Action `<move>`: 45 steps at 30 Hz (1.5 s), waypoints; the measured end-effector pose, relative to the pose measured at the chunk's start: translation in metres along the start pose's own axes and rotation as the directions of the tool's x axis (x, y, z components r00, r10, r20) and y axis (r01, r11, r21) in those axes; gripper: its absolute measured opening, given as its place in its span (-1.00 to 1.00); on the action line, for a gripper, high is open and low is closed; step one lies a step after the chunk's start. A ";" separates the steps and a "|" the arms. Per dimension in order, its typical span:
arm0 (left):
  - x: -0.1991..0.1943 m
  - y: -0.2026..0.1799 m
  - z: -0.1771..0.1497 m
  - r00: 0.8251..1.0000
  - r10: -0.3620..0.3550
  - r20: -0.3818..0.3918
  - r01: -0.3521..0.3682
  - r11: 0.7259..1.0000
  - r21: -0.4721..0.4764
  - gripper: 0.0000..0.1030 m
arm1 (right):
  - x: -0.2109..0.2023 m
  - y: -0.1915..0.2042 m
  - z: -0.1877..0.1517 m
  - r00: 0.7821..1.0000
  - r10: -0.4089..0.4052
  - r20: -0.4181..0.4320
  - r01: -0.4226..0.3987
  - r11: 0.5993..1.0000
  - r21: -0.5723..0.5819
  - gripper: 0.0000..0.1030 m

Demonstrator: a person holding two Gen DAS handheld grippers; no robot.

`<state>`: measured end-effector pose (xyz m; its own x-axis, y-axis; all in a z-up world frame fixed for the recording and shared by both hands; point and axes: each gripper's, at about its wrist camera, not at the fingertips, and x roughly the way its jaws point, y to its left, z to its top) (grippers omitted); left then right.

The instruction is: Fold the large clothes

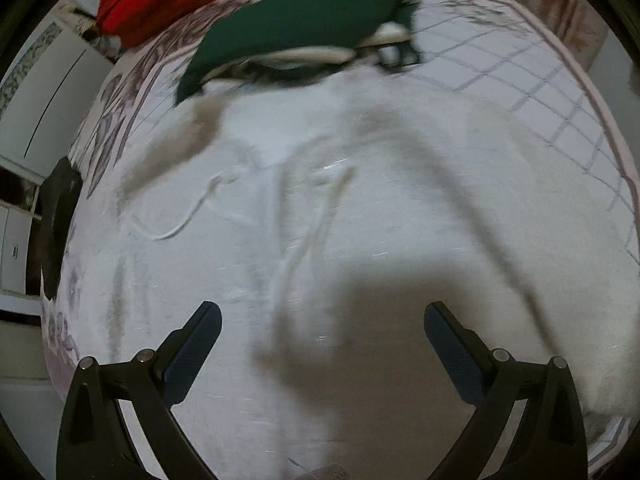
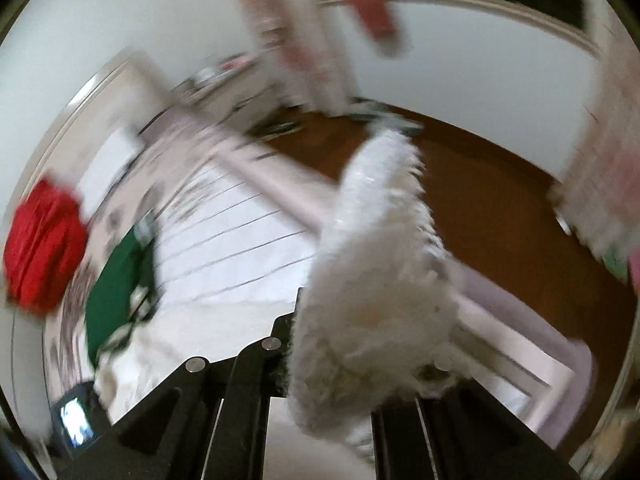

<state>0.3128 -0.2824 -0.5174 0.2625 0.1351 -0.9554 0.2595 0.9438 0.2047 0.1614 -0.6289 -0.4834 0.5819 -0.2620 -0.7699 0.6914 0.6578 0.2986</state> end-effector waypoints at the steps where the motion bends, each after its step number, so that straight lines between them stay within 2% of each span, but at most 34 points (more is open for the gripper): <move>1: 0.004 0.013 -0.002 1.000 0.003 -0.009 -0.004 1.000 -0.009 1.00 | 0.002 0.028 -0.009 1.000 0.021 -0.015 -0.022 0.998 -0.062 -0.85; 4: 0.014 0.064 -0.013 0.999 0.027 -0.030 -0.029 0.998 -0.056 1.00 | 0.019 0.116 -0.038 0.994 0.077 -0.080 -0.092 0.972 -0.217 -0.85; 8: 0.027 0.150 -0.040 0.995 0.079 -0.064 -0.088 0.984 -0.156 1.00 | 0.052 0.236 -0.098 0.973 0.115 -0.200 -0.189 0.893 -0.408 -0.85; 9: 0.031 0.180 -0.050 0.993 0.093 -0.079 -0.107 0.975 -0.197 1.00 | 0.057 0.253 -0.119 0.967 0.119 -0.226 -0.211 0.873 -0.441 -0.85; 12: 0.040 0.241 -0.075 0.986 0.118 -0.121 -0.148 0.945 -0.291 1.00 | 0.078 0.324 -0.185 0.948 0.119 -0.295 -0.274 0.778 -0.565 -0.85; 14: 0.045 0.270 -0.089 0.982 0.126 -0.140 -0.167 0.925 -0.341 1.00 | 0.087 0.374 -0.229 0.939 0.115 -0.324 -0.310 0.692 -0.652 -0.85; 15: 0.047 0.291 -0.100 0.980 0.131 -0.153 -0.180 0.908 -0.378 1.00 | 0.087 0.386 -0.248 0.935 0.116 -0.337 -0.326 0.659 -0.678 -0.85; 16: 0.048 0.301 -0.106 0.978 0.135 -0.160 -0.189 0.898 -0.396 1.00 | 0.089 0.408 -0.275 0.926 0.110 -0.362 -0.351 0.610 -0.710 -0.85; 19: 0.050 0.321 -0.127 0.973 0.146 -0.176 -0.211 0.872 -0.441 1.00 | 0.100 0.441 -0.337 0.913 0.051 -0.404 -0.375 0.491 -0.786 -0.86; 20: 0.054 0.328 -0.131 0.972 0.143 -0.184 -0.213 0.867 -0.450 1.00 | 0.108 0.445 -0.354 0.902 0.012 -0.431 -0.387 0.460 -0.799 -0.86; 22: 0.056 0.332 -0.134 0.973 0.129 -0.190 -0.204 0.866 -0.456 1.00 | 0.121 0.445 -0.374 0.877 -0.062 -0.477 -0.405 0.438 -0.802 -0.79; 24: 0.056 0.333 -0.132 0.975 0.122 -0.184 -0.194 0.871 -0.452 1.00 | 0.123 0.434 -0.371 0.833 -0.054 -0.551 -0.460 0.486 -0.743 -0.64; 26: 0.052 0.328 -0.127 0.979 0.110 -0.172 -0.177 0.878 -0.445 1.00 | 0.115 0.408 -0.345 0.782 -0.005 -0.623 -0.504 0.584 -0.637 0.03; 27: 0.048 0.320 -0.120 0.983 0.096 -0.159 -0.157 0.885 -0.438 1.00 | 0.109 0.392 -0.329 0.773 0.025 -0.634 -0.505 0.627 -0.592 0.16; 28: 0.044 0.314 -0.115 0.985 0.091 -0.149 -0.148 0.890 -0.432 1.00 | 0.099 0.365 -0.307 0.767 0.062 -0.638 -0.496 0.688 -0.530 0.29; 29: 0.041 0.309 -0.110 0.986 0.090 -0.137 -0.140 0.896 -0.422 1.00 | 0.094 0.346 -0.291 0.773 0.068 -0.631 -0.472 0.727 -0.500 0.31; 31: 0.034 0.294 -0.096 0.991 0.081 -0.110 -0.119 0.906 -0.405 1.00 | 0.084 0.291 -0.256 0.806 0.035 -0.591 -0.370 0.810 -0.455 0.31; 32: 0.031 0.288 -0.091 0.992 0.074 -0.106 -0.111 0.909 -0.403 1.00 | 0.086 0.268 -0.242 0.816 0.003 -0.578 -0.319 0.836 -0.446 0.31; 34: 0.026 0.273 -0.081 0.993 0.064 -0.099 -0.098 0.913 -0.395 1.00 | 0.089 0.220 -0.223 0.828 -0.076 -0.556 -0.214 0.873 -0.438 0.31; 36: 0.022 0.261 -0.075 0.993 0.076 -0.094 -0.107 0.914 -0.390 1.00 | 0.102 0.176 -0.215 0.817 -0.126 -0.562 -0.153 0.893 -0.423 0.31; 38: 0.025 0.246 -0.071 0.990 0.093 -0.106 -0.127 0.916 -0.379 1.00 | 0.122 0.150 -0.210 0.802 -0.156 -0.576 -0.129 0.897 -0.422 0.31; 40: 0.035 0.230 -0.064 0.986 0.106 -0.128 -0.147 0.916 -0.373 1.00 | 0.142 0.135 -0.210 0.794 -0.194 -0.576 -0.124 0.876 -0.466 0.30; 42: 0.047 0.214 -0.056 0.982 0.129 -0.141 -0.172 0.919 -0.355 1.00 | 0.157 0.125 -0.211 0.795 -0.215 -0.568 -0.121 0.860 -0.495 0.20; 43: 0.051 0.209 -0.053 0.980 0.136 -0.143 -0.179 0.918 -0.353 1.00 | 0.160 0.118 -0.208 0.799 -0.220 -0.559 -0.108 0.862 -0.495 0.07; 44: 0.056 0.204 -0.050 0.978 0.145 -0.149 -0.189 0.918 -0.348 1.00 | 0.161 0.110 -0.204 0.805 -0.220 -0.551 -0.085 0.876 -0.474 -0.09; 45: 0.063 0.195 -0.046 0.975 0.150 -0.165 -0.198 0.921 -0.336 1.00 | 0.161 0.100 -0.199 0.814 -0.209 -0.542 -0.064 0.895 -0.441 -0.15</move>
<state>0.3375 -0.0762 -0.5476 0.1419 0.3230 -0.9357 -0.1254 0.9435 0.3066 0.2388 -0.4649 -0.6893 0.0974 0.0320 -0.9947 0.3927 0.9172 0.0680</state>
